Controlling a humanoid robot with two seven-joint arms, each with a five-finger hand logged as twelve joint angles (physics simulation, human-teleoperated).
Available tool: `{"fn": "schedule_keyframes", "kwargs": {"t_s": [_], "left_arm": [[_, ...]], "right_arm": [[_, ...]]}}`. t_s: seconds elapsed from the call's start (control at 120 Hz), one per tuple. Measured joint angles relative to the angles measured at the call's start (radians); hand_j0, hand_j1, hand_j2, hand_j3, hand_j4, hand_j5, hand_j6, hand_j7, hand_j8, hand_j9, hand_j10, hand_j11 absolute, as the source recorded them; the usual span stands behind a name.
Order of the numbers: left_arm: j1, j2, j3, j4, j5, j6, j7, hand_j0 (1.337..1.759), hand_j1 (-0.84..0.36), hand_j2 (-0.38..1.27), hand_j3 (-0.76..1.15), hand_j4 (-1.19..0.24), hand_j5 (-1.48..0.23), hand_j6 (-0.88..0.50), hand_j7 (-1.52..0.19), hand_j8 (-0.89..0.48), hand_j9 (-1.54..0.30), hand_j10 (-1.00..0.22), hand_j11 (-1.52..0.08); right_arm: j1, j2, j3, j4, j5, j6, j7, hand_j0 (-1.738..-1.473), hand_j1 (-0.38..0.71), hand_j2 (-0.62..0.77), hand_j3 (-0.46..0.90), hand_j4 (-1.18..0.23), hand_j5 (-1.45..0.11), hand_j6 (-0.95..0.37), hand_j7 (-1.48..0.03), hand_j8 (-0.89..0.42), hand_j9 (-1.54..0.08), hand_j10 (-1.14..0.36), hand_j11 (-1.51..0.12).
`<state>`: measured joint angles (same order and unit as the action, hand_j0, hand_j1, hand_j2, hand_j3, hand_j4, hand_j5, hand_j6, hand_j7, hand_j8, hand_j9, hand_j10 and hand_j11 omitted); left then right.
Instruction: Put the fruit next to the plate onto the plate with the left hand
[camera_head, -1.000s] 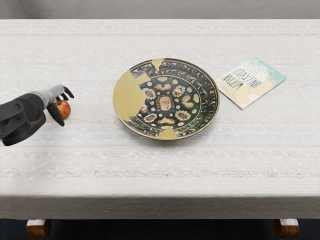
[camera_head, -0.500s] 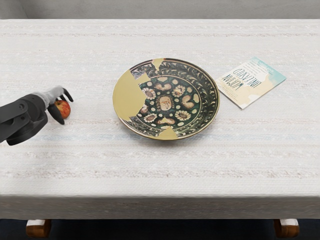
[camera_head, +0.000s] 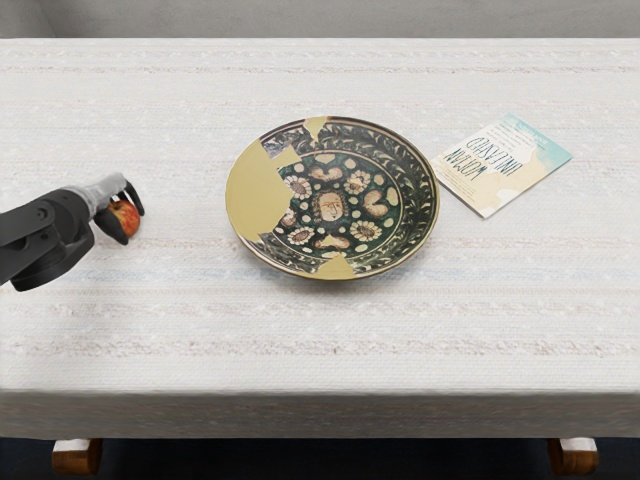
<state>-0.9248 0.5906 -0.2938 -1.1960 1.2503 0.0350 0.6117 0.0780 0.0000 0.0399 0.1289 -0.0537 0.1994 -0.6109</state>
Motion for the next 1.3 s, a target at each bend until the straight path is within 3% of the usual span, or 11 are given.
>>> {"fn": "schedule_keyframes", "kwargs": {"t_s": [0.258,0.417,0.683,0.883,1.058,1.3], "left_arm": [[-0.003,0.015,-0.007,-0.019,-0.011,-0.001,0.000,1.648,-0.37,0.26,0.00,-0.62,-0.96,-0.30,-0.94,-0.30,-0.94,-0.64,-0.94],[-0.006,0.105,-0.023,-0.129,-0.015,-0.001,0.000,1.647,-0.38,0.26,0.00,-0.61,-0.98,-0.29,-0.96,-0.29,-0.96,-0.63,-0.97],[-0.017,0.161,-0.081,-0.299,-0.041,-0.009,0.000,1.646,-0.37,0.27,0.00,-0.62,-0.98,-0.30,-0.97,-0.29,-0.98,-0.63,-0.98],[-0.083,0.163,-0.126,-0.386,-0.103,-0.040,0.000,1.645,-0.37,0.24,0.00,-0.61,-1.00,-0.29,-0.98,-0.28,-0.98,-0.63,-0.99],[-0.146,0.121,-0.157,-0.423,-0.184,-0.088,0.000,1.645,-0.35,0.24,0.00,-0.62,-0.99,-0.31,-0.98,-0.30,-0.99,-0.64,-0.99],[-0.175,-0.001,-0.164,-0.435,-0.213,-0.114,0.000,1.645,-0.37,0.27,0.00,-0.61,-1.01,-0.29,-1.00,-0.28,-0.99,-0.63,-0.99]], "right_arm": [[0.004,0.000,0.000,0.000,0.000,0.000,0.000,-1.658,-0.35,0.00,0.00,0.00,0.00,0.00,0.00,0.00,0.00,0.00,0.00],[0.006,0.000,0.000,0.000,-0.001,0.000,0.000,-1.658,-0.35,0.00,0.00,0.00,0.00,0.00,0.00,0.00,0.00,0.00,0.00],[0.008,0.000,0.000,0.000,-0.001,0.000,0.000,-1.658,-0.35,0.00,0.00,0.00,0.00,0.00,0.00,0.00,0.00,0.00,0.00],[0.012,0.000,0.000,0.000,-0.001,0.002,0.000,-1.658,-0.35,0.00,0.00,0.00,0.00,0.00,0.00,0.00,0.00,0.00,0.00],[0.013,0.000,0.000,0.002,-0.002,0.003,0.000,-1.658,-0.35,0.00,0.00,0.00,0.00,0.00,0.00,0.00,0.00,0.00,0.00],[0.013,0.000,-0.001,0.003,-0.003,0.005,0.000,-1.658,-0.35,0.00,0.00,0.00,0.00,0.00,0.00,0.00,0.00,0.00,0.00]]}}
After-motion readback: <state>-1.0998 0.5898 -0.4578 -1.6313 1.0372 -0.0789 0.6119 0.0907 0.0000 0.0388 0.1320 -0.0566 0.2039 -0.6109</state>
